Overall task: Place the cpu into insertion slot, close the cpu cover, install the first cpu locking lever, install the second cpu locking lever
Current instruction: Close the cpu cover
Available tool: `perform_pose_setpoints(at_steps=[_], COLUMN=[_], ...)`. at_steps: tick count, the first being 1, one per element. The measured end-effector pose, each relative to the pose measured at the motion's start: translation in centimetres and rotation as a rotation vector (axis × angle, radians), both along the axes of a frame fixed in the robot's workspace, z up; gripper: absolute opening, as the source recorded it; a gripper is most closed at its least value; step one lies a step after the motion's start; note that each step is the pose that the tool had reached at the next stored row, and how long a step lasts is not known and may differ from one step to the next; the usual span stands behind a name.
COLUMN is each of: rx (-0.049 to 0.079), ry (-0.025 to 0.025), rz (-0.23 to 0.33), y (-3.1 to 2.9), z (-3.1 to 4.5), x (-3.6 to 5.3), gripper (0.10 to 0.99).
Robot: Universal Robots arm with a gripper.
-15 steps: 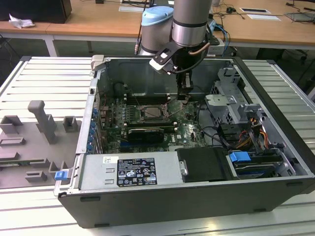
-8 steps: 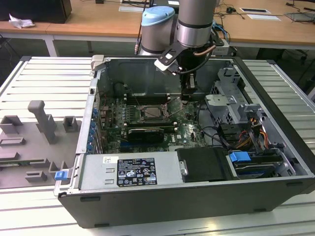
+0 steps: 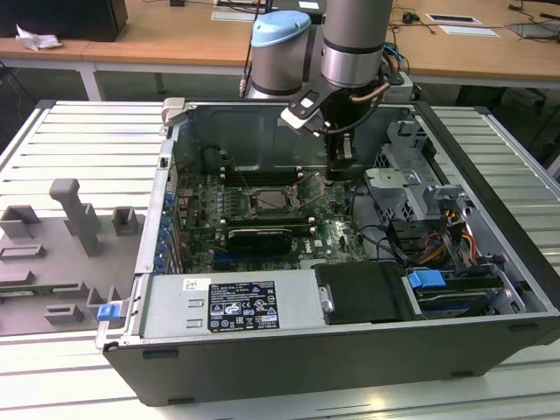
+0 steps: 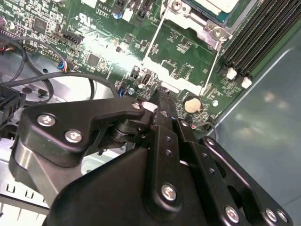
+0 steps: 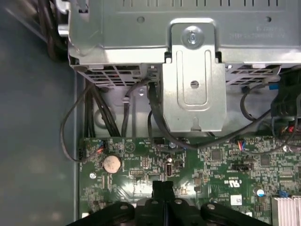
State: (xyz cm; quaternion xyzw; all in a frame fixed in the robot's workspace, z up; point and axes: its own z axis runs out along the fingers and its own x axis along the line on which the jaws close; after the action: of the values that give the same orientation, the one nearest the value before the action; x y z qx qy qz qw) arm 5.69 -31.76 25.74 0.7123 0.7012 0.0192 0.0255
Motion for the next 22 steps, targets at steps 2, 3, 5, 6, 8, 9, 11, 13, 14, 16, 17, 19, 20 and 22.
perform_pose_setpoints(at_steps=[2, 3, 5, 6, 8, 9, 11, 13, 14, 16, 17, 19, 20, 22], rx=[0.000, 0.000, 0.000, 0.000, 0.000, 0.000, 0.000, 0.000, 0.000, 0.000, 0.000, 0.000, 0.000, 0.000], ry=[0.0008, 0.0010, 0.0025, 0.0033, 0.0069, 0.0090, 0.0323, 0.0417, 0.0417, 0.0417, 0.0417, 0.0417, 0.0419, 0.0416], rz=[0.000, 0.000, 0.000, 0.000, 0.000, 0.000, 0.000, 0.000, 0.000, 0.001, 0.001, 0.001, 0.001, 0.001], y=[0.00, 0.00, 0.00, 0.00, 0.00, 0.00, 0.00, 0.00, 0.00, 0.00, 0.00, 0.00, 0.00, 0.01], z=[-0.15, -0.19, -0.36, -0.44, -0.67, -0.73, -0.87, -0.96, -0.97, -0.97, -0.97, -0.98, -0.98, -0.96], x=[0.26, 0.31, 0.47, 0.51, 0.54, 0.54, 0.55, 0.54, 0.47, 0.38, 0.30, 0.16, 0.08, 0.00], gripper=[0.106, 0.106, 0.106, 0.106, 0.106, 0.106, 0.106, 0.106, 0.106, 0.106, 0.106, 0.106, 0.106, 0.106])
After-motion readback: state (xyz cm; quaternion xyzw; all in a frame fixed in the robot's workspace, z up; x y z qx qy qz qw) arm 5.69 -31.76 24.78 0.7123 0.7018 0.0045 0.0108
